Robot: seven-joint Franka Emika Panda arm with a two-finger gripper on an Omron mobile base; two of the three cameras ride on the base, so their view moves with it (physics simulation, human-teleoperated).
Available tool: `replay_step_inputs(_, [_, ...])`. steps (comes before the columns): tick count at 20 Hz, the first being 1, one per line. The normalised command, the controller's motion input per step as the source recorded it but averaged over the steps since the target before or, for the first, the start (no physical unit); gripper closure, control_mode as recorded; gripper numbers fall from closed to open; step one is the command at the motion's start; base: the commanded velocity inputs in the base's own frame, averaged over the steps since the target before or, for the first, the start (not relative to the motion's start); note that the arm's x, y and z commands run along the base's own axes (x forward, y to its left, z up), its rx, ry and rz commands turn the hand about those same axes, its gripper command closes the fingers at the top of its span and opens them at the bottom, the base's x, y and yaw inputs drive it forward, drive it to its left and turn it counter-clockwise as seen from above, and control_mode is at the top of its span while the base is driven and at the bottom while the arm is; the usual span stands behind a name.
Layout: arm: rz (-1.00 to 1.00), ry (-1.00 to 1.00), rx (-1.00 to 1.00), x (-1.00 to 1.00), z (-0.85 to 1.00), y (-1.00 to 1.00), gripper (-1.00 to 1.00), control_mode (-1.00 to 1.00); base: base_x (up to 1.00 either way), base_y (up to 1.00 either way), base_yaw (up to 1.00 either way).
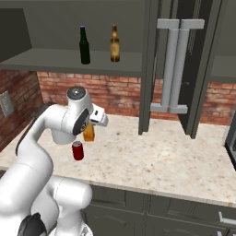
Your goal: Sort all alcoholic drinks to one cabinet, and non-alcoholic drinks to the other.
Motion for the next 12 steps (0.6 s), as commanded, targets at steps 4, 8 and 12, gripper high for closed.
replay_step_inputs(4, [-0.03,0.00,0.00,-0.59,1.00,0.00,1.00,-1.00,0.00,0.00,0.00])
replay_step_inputs(8, [-0.07,0.00,0.00,-0.42,1.00,0.00,1.00,-1.00,0.00,0.00,0.00])
replay_step_inputs(12, [-0.03,-0.03,0.00,-0.43,0.86,0.00,1.00,-1.00,0.00,0.00,0.00])
